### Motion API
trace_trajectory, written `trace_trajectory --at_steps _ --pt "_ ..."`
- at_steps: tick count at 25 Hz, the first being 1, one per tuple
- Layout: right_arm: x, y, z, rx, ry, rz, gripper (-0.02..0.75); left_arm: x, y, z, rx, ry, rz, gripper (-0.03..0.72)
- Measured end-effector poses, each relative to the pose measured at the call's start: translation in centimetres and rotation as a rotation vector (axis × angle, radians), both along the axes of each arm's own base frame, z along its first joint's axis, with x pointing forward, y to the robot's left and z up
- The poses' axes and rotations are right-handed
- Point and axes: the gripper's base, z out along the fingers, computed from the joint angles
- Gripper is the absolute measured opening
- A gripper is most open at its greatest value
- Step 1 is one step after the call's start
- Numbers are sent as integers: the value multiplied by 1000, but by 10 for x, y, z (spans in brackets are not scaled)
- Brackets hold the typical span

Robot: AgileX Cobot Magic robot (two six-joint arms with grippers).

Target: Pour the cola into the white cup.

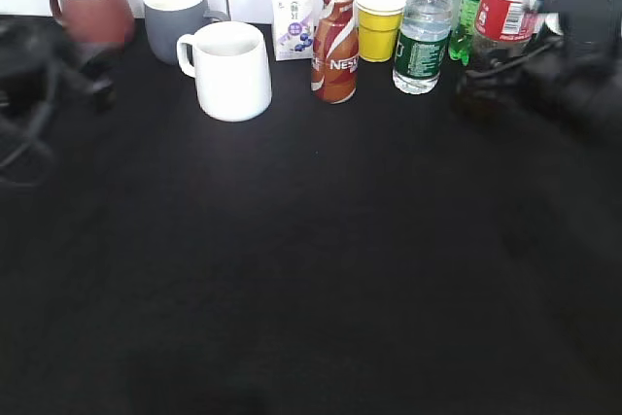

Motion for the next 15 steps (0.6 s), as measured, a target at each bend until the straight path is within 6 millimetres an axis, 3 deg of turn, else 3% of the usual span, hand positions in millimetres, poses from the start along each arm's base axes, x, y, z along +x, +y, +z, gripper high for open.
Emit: trace_trajectory --at_steps 4,7,10,12,13,15 --pt "-70 1 37 19 543 173 596 -34 15 -8 123 576 107 281" --pt "-110 -7 82 23 737 184 595 -50 19 29 173 753 118 401" --pt "-152 -28 128 -66 680 162 595 -89 32 71 182 776 119 445" --pt "-184 -40 147 -55 595 149 595 -122 43 93 145 679 115 446" --pt "-205 -47 152 -34 531 145 595 -146 50 106 105 574 110 446" --pt "-235 -58 140 -24 475 127 595 -182 62 110 60 455 104 446"
